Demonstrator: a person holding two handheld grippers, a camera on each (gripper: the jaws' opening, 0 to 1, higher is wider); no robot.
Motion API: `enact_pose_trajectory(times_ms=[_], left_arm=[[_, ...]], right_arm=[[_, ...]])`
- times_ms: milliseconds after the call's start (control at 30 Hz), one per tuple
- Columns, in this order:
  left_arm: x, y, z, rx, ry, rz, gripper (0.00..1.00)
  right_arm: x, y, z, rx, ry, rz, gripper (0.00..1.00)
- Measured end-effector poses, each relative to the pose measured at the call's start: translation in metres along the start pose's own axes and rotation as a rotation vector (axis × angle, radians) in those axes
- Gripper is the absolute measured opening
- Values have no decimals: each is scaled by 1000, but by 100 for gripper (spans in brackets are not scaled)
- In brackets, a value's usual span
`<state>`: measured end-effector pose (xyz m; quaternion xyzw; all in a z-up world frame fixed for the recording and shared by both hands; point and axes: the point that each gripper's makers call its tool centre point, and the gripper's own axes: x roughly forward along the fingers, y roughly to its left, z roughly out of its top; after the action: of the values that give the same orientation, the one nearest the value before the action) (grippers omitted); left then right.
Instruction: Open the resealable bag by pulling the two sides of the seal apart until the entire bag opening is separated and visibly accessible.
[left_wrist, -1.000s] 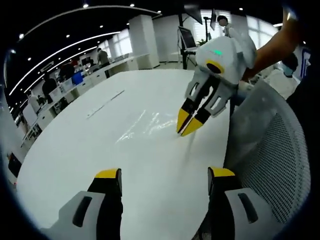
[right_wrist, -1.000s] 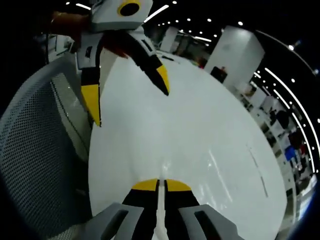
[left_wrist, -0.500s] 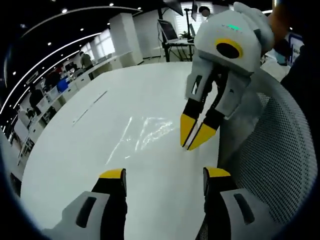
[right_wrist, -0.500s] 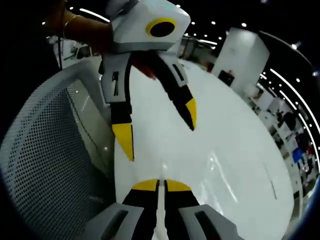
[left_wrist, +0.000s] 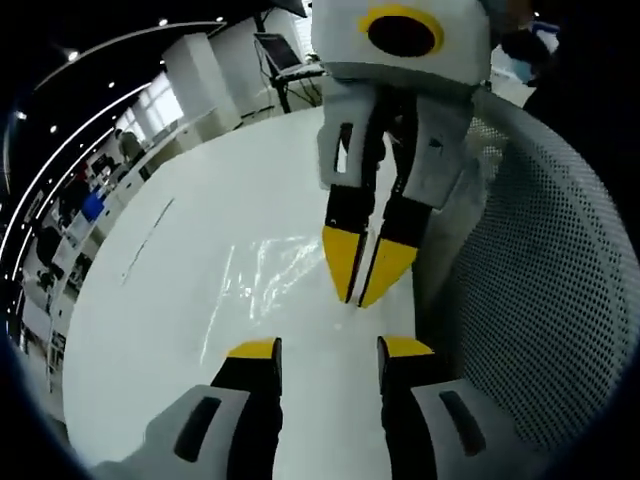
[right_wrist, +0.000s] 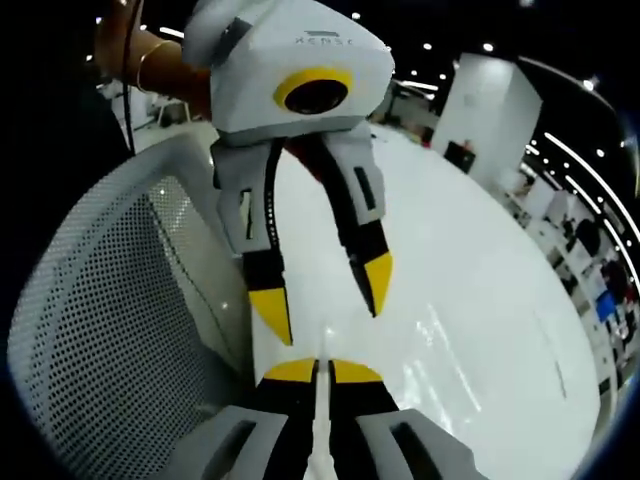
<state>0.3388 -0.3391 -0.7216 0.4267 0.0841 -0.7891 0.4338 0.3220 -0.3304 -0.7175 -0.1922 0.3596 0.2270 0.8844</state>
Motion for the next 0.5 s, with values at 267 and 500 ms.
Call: enact_pose_trajectory(times_ms=[267, 500], left_arm=[[-2, 0, 6, 112, -18, 23, 18], [-2, -2, 3, 232, 2, -1, 5]], right_arm=[[-1, 2, 6, 27, -20, 11, 0], [0, 2, 8, 38, -26, 16, 0]])
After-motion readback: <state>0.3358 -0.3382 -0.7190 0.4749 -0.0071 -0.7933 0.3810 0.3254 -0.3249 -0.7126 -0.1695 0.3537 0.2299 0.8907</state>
